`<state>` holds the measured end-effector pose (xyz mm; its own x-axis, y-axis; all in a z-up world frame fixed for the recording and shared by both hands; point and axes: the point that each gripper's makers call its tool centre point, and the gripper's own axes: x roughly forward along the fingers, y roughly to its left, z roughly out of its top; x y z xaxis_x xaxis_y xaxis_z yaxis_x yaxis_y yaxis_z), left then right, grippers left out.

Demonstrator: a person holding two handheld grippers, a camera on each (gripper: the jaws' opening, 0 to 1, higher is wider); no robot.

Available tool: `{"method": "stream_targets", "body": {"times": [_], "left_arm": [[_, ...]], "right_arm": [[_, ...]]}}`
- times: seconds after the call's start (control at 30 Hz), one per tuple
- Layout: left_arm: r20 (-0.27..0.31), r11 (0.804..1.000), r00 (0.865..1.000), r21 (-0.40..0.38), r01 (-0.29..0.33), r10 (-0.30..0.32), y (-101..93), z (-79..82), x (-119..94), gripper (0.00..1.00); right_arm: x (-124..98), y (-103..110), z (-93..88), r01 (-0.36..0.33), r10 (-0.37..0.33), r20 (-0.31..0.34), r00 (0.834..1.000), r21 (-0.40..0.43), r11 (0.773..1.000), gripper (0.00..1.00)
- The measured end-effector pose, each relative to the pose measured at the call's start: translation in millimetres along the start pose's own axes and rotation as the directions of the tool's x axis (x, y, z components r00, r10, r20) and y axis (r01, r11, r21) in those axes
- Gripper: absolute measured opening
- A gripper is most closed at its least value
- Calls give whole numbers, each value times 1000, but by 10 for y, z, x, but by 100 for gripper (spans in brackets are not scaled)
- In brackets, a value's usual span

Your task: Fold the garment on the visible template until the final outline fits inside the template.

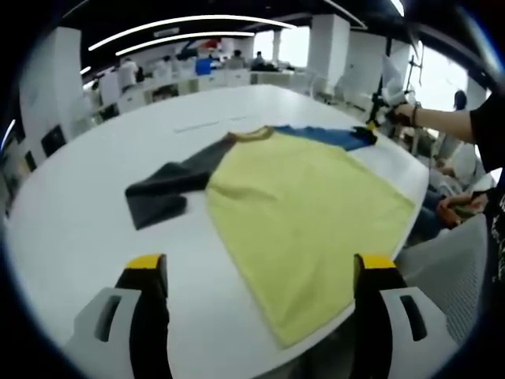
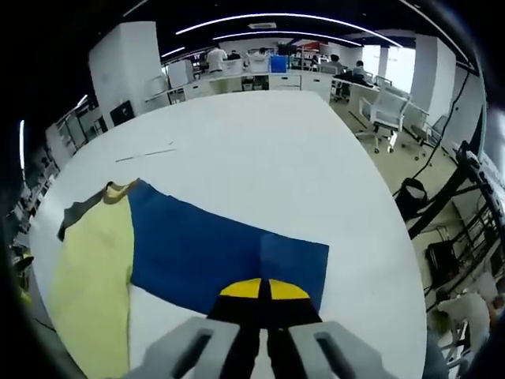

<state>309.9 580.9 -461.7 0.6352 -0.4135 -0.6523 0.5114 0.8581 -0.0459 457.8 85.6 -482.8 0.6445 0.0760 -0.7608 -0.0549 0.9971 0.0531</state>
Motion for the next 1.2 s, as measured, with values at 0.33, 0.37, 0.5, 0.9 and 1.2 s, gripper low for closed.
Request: {"method": "stream_targets", "body": {"times": [0.33,0.37,0.5,0.9,1.2], "left_arm": [[-7,1000,1000,19,13,-13,-12,-1,-26,95],[-7,1000,1000,22,15,-14,-13,3,-28,96],[11,1000,1000,23,19,-19,-26,54,-42,96],[7,999,1000,29,26,-27,-65,30,-74,95],[5,998,999,51,45,-46,-97,29,-103,98]], "right_arm": [[73,184,190,-44,44,2,999,-56,997,0],[83,199,204,-49,49,3,999,-60,997,0],[110,312,256,-75,76,4,997,-86,993,0],[119,666,360,-148,149,1,989,-103,984,0],[140,1030,394,-188,188,-9,982,-137,973,0]]}}
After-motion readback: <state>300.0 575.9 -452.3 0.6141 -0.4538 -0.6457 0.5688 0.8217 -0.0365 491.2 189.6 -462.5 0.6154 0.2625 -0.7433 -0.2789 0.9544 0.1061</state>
